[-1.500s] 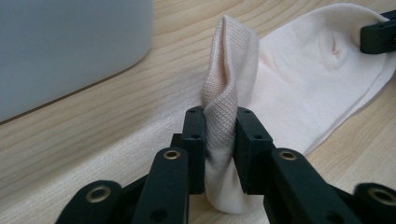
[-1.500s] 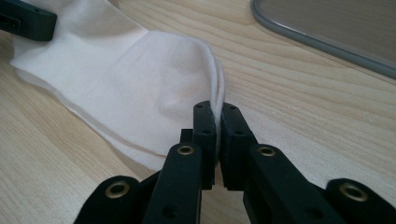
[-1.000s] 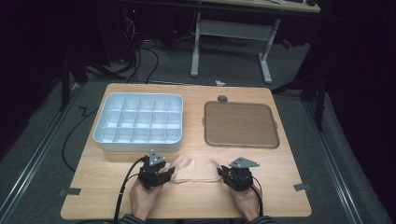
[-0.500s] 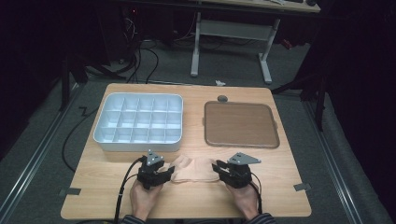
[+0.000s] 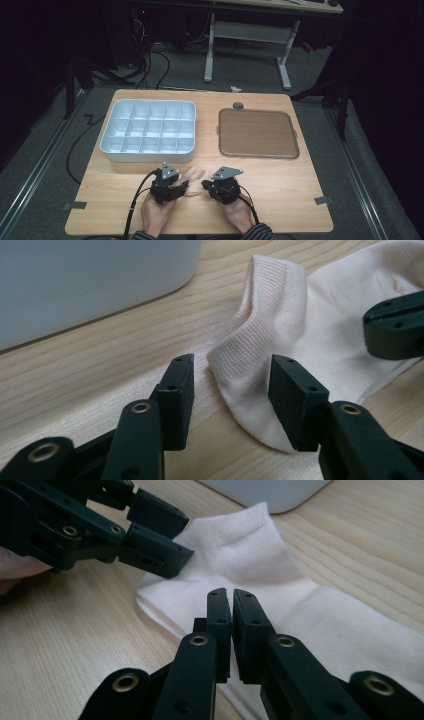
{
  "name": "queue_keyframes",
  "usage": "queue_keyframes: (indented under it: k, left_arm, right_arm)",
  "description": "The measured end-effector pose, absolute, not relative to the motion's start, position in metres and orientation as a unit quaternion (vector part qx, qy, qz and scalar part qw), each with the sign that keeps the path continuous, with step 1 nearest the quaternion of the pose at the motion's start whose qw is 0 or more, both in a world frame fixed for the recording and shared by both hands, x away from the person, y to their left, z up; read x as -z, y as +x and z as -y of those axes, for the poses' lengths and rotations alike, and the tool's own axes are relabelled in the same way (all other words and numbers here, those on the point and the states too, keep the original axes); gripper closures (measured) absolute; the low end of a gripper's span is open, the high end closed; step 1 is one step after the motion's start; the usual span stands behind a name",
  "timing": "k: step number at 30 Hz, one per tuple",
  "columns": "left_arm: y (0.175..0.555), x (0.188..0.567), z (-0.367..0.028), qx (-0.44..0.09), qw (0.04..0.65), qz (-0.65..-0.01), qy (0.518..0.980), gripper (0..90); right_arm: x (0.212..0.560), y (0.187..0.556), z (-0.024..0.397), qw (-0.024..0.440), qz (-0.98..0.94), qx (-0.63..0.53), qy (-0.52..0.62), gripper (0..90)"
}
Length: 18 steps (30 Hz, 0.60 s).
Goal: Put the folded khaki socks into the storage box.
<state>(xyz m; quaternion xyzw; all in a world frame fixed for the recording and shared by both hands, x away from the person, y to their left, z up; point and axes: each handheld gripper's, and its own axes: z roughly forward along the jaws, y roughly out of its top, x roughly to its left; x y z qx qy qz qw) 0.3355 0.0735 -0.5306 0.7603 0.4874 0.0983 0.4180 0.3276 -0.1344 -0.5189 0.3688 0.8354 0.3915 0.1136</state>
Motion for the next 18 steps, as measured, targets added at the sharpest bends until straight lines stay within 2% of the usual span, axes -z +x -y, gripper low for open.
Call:
queue_keyframes:
  k: [8,10,11,16,18]
  left_arm:
    - [0.336,0.53,-0.0715,-0.099,0.413,-0.484,0.765,59.1]
    - [0.3359,0.5303,-0.0708,-0.097,0.417,-0.481,0.765,66.0]
    - [0.336,0.5303,-0.071,-0.1,0.415,-0.478,0.768,66.0]
    - [0.3384,0.5321,-0.0759,-0.109,0.411,-0.452,0.784,78.7]
    - [0.3376,0.5325,-0.0734,-0.103,0.419,-0.46,0.776,80.9]
  right_arm:
    - [0.5281,0.3264,0.1321,0.108,-0.842,-0.378,0.368,86.1]
    - [0.5285,0.3259,0.132,0.11,-0.843,-0.378,0.367,86.1]
    - [0.5285,0.3259,0.132,0.11,-0.843,-0.378,0.367,86.1]
    - [0.5287,0.324,0.1313,0.117,-0.845,-0.375,0.364,86.1]
    - [0.5283,0.3224,0.1308,0.122,-0.845,-0.371,0.365,86.1]
